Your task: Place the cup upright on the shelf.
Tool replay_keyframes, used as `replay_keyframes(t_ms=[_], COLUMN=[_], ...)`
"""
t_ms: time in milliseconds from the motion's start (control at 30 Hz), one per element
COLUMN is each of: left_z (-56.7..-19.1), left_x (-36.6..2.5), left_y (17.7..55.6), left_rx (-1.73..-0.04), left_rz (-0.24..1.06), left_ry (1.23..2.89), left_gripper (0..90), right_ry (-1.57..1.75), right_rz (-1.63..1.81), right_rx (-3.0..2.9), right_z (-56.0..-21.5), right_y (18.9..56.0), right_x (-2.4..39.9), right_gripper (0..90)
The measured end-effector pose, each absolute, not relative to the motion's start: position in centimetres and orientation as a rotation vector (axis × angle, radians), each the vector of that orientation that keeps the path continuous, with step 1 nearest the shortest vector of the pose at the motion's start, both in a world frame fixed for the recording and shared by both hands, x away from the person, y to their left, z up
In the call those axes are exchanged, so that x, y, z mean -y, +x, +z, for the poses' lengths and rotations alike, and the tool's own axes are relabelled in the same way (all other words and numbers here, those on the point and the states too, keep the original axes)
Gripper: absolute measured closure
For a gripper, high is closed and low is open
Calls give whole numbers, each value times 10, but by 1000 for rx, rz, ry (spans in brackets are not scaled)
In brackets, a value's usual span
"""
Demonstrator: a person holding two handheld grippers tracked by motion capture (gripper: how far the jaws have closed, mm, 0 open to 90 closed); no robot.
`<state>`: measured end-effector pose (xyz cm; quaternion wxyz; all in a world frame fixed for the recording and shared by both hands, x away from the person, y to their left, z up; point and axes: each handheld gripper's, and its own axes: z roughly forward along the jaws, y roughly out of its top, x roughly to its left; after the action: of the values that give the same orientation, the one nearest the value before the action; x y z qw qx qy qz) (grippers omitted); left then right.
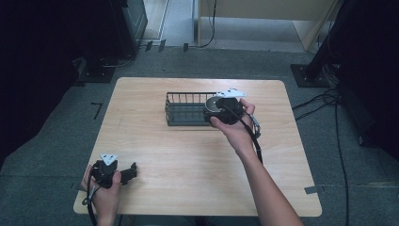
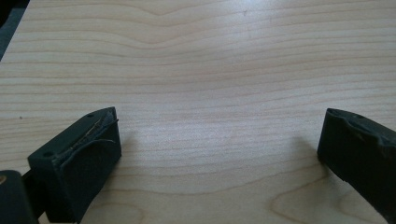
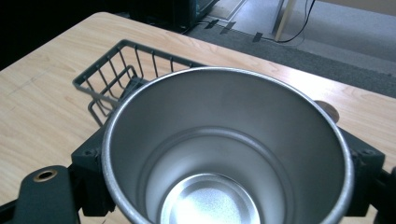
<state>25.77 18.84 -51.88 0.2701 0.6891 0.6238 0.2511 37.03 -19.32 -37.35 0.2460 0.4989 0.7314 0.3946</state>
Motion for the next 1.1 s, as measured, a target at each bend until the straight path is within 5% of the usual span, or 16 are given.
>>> replay_keyframes(t_ms=[1100], left_z=[-519], left_x=[-188], left_y=[258], left_rx=[-1682], left_rz=[677], left_ry=[1857], left_gripper=[0], right_ry=[1430], right_rz=[976], right_rx=[-1957], right_z=[-373], right_y=[435], right_x=[181], right_gripper=[155])
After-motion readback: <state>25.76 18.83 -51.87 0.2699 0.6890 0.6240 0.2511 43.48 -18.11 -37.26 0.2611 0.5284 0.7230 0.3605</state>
